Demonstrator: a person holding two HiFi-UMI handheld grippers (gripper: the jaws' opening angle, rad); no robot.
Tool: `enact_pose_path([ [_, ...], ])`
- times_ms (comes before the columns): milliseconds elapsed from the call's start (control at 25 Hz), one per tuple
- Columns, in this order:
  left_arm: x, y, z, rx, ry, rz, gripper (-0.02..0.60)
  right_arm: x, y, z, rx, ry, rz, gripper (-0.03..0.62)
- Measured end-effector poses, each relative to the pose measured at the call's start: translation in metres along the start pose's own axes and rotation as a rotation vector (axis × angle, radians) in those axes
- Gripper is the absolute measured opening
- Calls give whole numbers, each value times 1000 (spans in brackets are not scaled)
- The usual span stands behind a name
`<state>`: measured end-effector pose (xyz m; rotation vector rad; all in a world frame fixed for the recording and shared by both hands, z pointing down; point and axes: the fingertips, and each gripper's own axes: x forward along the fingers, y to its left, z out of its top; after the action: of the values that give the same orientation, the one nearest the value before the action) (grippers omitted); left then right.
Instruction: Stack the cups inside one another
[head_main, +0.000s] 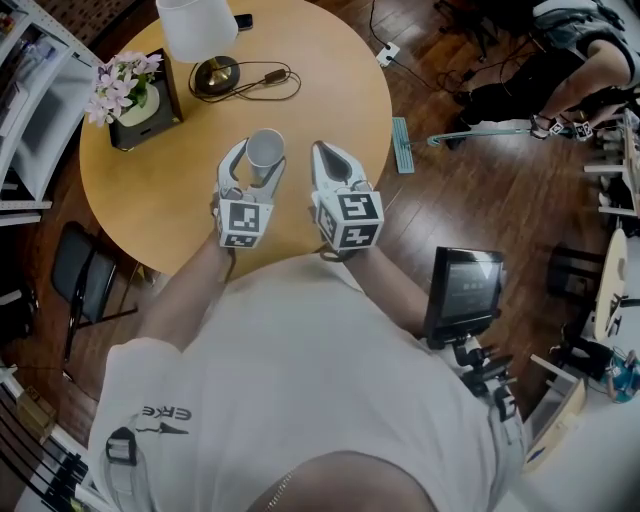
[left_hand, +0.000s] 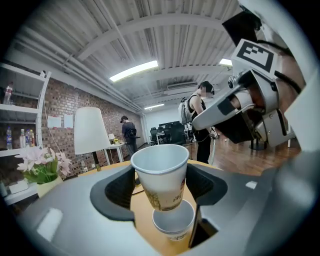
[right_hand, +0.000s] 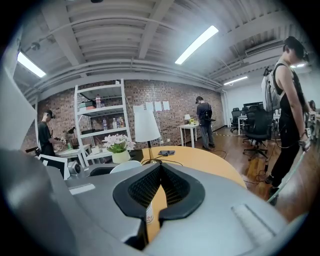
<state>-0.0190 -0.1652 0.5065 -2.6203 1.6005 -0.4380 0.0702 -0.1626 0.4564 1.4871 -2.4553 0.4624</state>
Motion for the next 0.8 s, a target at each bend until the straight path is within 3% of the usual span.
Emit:
enact_pose_path([
  [800, 10, -22, -66, -13, 132, -73, 321, -4, -15, -20, 3, 60, -49, 14],
])
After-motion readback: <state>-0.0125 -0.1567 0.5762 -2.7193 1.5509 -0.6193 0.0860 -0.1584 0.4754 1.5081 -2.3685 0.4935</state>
